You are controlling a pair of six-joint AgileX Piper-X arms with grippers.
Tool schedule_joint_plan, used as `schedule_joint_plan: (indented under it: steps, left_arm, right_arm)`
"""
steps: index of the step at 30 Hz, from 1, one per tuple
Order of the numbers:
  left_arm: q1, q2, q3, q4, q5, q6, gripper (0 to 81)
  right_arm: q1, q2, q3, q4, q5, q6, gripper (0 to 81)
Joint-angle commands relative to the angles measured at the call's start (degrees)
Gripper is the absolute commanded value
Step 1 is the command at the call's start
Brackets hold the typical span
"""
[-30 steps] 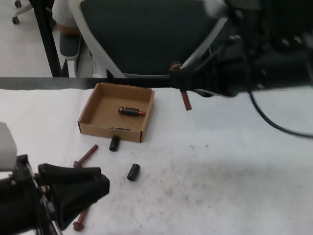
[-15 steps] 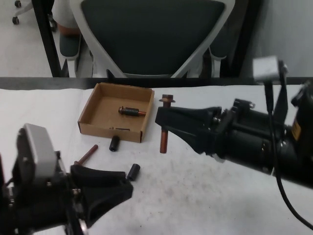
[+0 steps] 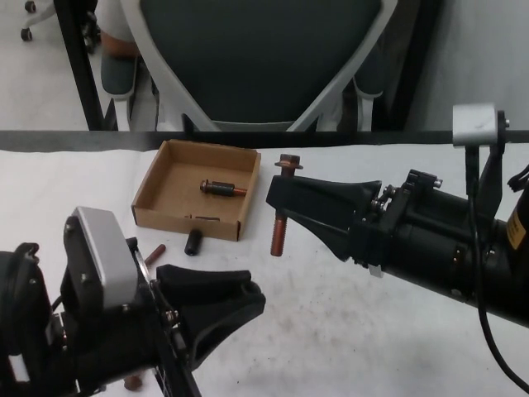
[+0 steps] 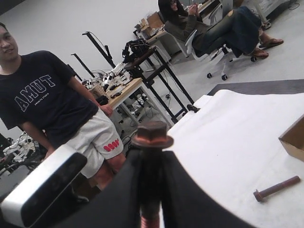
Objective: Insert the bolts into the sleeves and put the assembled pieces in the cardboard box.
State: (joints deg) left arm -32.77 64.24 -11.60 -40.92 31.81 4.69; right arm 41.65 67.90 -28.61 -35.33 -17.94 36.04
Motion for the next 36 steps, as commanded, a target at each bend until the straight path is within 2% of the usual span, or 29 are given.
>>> schedule_joint_plan:
  steps: [1,13,24,36]
  left_arm:
    - [-0.6,0.0,-0.1,-4.6,-0.5,-3.7,0.8]
    - [-0.6,0.0,-0.1,-8.0,-0.5,-12.3,0.8]
    - [-0.6,0.0,-0.1,-9.1,4.3,-12.4,0.8]
    - [-0.6,0.0,-0.1,-9.1,3.4,-14.1,0.8]
  right_arm:
    - [0.1,-0.9,-0.1,-1.0,-0.4,0.1,0.2]
    - [0.1,-0.9,-0.1,-1.0,-0.4,1.4,0.2]
    - [0.1,-0.6,-0.1,-1.0,-3.0,1.4,0.2]
    - [2.2,0.2,-0.1,-1.0,-5.3,1.4,0.2]
